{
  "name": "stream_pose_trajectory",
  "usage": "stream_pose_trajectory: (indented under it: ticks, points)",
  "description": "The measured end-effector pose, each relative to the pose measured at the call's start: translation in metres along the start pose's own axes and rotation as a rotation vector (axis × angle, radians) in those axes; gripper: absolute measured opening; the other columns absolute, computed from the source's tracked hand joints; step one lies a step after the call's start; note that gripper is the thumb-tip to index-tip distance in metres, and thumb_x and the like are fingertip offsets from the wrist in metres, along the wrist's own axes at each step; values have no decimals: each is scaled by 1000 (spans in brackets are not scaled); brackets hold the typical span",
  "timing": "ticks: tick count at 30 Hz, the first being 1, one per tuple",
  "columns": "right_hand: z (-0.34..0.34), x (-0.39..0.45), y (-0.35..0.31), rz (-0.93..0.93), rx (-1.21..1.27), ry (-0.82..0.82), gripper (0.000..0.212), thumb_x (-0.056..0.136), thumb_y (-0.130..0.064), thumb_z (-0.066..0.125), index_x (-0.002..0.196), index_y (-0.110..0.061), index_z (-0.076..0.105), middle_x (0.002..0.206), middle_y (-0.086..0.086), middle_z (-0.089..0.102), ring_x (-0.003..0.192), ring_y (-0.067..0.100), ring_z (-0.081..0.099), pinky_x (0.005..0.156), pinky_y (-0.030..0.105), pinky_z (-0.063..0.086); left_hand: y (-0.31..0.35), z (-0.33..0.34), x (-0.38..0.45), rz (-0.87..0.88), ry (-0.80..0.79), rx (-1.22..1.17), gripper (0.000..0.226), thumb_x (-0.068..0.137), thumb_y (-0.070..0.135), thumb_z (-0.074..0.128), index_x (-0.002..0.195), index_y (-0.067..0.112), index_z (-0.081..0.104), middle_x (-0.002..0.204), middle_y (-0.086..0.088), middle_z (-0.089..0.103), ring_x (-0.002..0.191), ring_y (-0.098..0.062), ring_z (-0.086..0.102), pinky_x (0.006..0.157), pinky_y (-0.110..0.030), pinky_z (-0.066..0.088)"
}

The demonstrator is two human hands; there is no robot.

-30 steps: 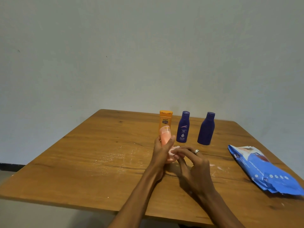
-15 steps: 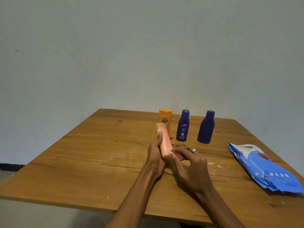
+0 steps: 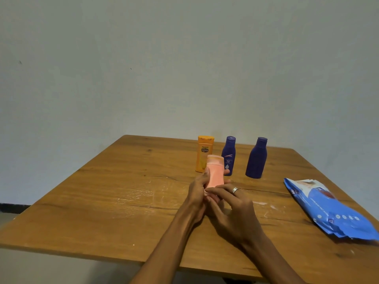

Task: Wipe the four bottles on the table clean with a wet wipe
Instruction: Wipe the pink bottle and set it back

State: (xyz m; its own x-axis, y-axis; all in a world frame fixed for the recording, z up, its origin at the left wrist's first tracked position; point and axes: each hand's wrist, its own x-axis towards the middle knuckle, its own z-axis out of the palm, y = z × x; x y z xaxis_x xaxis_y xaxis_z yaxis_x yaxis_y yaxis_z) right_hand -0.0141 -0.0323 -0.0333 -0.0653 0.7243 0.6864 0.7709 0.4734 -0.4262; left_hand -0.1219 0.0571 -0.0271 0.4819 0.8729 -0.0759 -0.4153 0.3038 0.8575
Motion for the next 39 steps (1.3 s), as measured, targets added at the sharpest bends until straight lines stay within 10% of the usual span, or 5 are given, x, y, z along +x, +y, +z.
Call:
stream_pose_trajectory:
  ticks: [8,16,24,34,39]
  points:
    - [0,4,15,337,16,255,25,91,-21,68,114,-28,66,111,-8,65,101,0,59,78,16,54,0,-1,3,68,76,21,47,103,41,41,138,12,50,118,-17,72,110,-36,69,101,-60,49]
    - [1,3,0,-13,-20,75,26,92,-20,70,117,-23,65,115,-7,64,109,1,58,86,19,54,2,8,-7,48,-14,6,42,107,40,34,129,10,53,120,-16,71,116,-36,65,103,-54,49]
    - [0,8,15,325,49,389,26,89,-20,71,114,-27,65,108,-8,66,100,3,62,78,22,58,1,9,-7,70,-6,42,34,107,30,36,130,15,57,122,-12,71,116,-32,66,102,-56,50]
    - [5,3,12,-8,-43,221,41,87,-12,76,126,-16,65,125,0,66,119,6,59,94,27,54,7,13,-15,44,-60,-47,32,106,22,38,131,10,52,105,-10,77,102,-26,70,99,-49,51]
    - [1,9,17,179,1,398,36,89,-23,72,125,-19,65,121,1,67,113,8,61,83,23,58,3,12,-11,33,4,-47,37,104,29,42,136,13,51,125,-18,67,115,-34,65,104,-57,47]
